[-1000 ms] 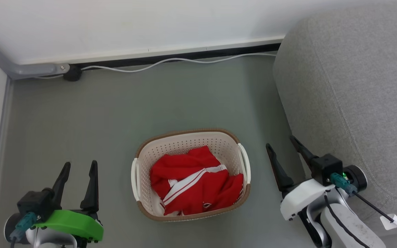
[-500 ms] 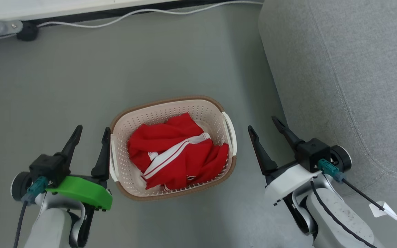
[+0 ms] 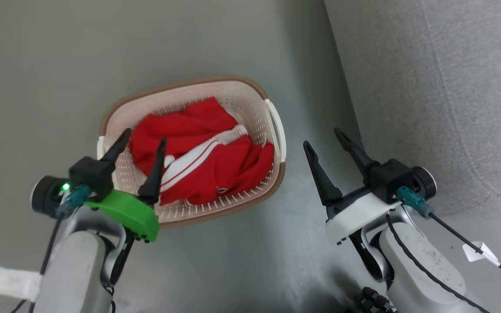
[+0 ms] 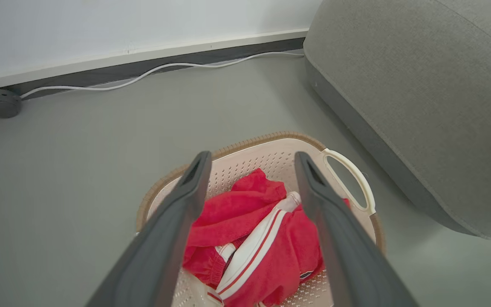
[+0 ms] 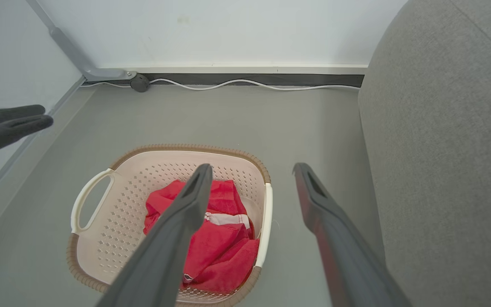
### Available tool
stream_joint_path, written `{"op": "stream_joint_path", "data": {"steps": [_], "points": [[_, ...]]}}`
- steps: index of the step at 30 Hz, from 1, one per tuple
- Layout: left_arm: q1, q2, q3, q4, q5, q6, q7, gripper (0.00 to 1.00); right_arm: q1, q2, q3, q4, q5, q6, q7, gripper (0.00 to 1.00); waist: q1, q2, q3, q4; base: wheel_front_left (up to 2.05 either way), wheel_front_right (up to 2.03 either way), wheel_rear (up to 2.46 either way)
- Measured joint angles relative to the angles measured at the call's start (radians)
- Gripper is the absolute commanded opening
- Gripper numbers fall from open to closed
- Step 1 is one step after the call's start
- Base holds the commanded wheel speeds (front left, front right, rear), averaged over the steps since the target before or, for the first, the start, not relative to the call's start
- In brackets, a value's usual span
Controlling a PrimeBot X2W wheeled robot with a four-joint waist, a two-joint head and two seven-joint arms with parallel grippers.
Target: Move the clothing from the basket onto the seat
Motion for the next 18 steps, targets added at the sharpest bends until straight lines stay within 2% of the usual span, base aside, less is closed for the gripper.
{"op": "stream_joint_path", "data": {"steps": [12,18], "points": [[-0.191,0.077,-0.187,-0.091,0.151,-0.004,0.168,1.0,-0.068,0.019,-0.005,-0.026,-0.006,0.012,0.0,1.0,-0.0001,0.0,0.175,-0.002,0.0,0.0,0.0],[-0.294,0.153,-0.272,-0.071,0.216,-0.005,0.296,1.0,-0.124,0.032,0.004,-0.054,-0.006,0.027,0.0,1.0,-0.0001,0.0,0.261,-0.014,0.0,0.0,0.0]]}}
